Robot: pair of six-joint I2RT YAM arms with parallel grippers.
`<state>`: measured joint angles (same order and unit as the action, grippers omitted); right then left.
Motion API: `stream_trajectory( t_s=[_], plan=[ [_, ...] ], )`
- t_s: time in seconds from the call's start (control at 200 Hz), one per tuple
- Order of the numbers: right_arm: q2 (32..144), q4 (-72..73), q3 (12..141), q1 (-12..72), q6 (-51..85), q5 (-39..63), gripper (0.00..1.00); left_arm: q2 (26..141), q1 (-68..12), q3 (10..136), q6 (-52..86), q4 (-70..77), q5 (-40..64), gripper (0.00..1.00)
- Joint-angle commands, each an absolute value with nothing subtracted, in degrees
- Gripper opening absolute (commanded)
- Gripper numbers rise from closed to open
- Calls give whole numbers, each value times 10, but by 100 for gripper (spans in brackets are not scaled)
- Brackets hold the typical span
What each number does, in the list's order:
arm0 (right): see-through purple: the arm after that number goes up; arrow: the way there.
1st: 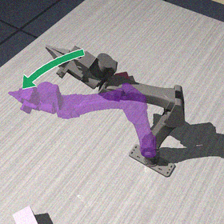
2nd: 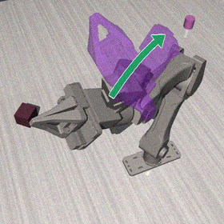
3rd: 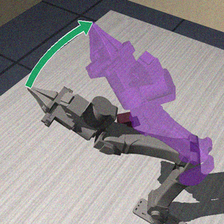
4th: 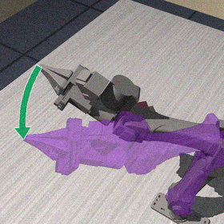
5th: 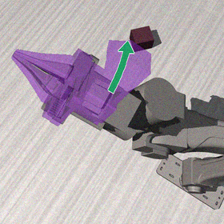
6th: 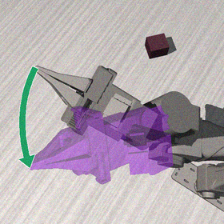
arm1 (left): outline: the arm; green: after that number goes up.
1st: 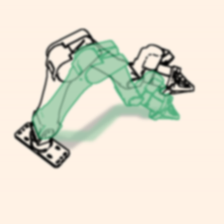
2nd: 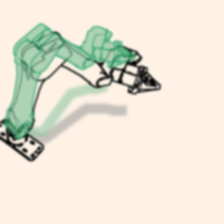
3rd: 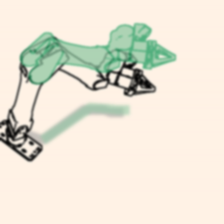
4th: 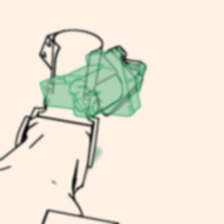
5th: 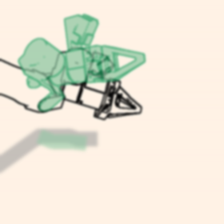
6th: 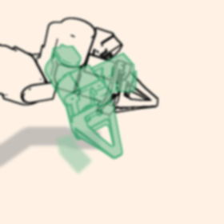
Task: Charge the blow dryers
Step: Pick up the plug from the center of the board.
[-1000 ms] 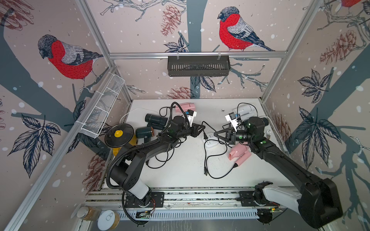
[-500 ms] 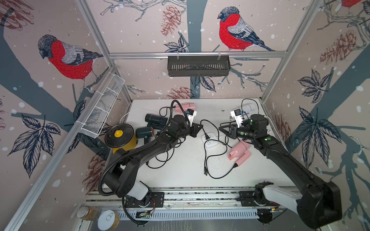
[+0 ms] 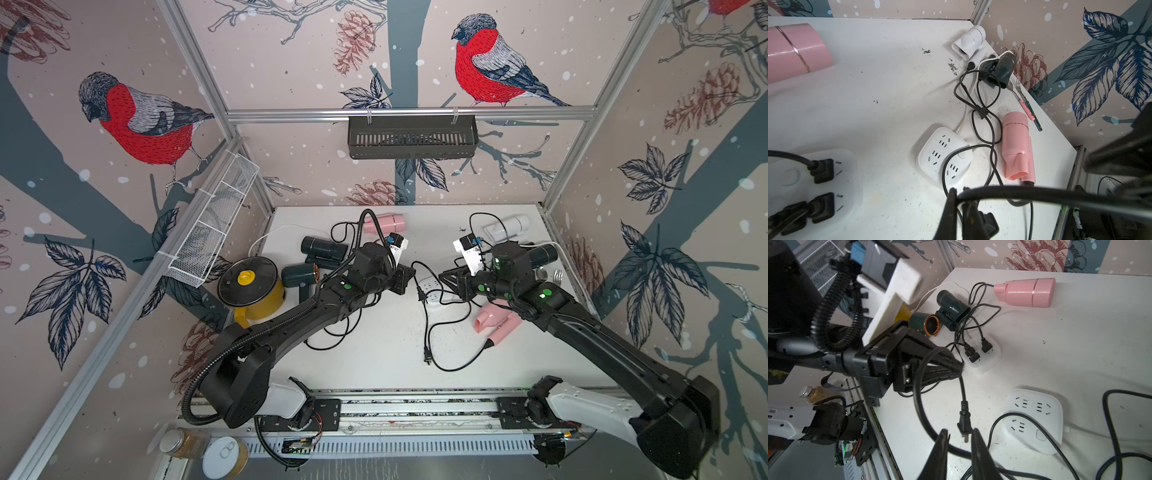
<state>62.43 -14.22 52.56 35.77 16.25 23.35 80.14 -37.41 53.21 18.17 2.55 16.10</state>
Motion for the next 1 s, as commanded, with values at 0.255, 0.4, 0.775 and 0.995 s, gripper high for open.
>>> stream_trajectory(
  t_s=[0.255, 0.4, 0.775, 0.995],
  plan=[
    [650, -142, 516, 416, 151, 221, 25, 810, -375, 556, 170, 1, 161, 3],
    [690, -130, 519, 418, 154, 189, 33, 806, -377, 558, 166, 12, 185, 3],
    [807, -147, 561, 408, 116, 202, 36, 790, -388, 551, 150, 9, 224, 3],
    [816, -151, 556, 408, 112, 217, 27, 786, -393, 555, 139, 2, 211, 3]
  ],
)
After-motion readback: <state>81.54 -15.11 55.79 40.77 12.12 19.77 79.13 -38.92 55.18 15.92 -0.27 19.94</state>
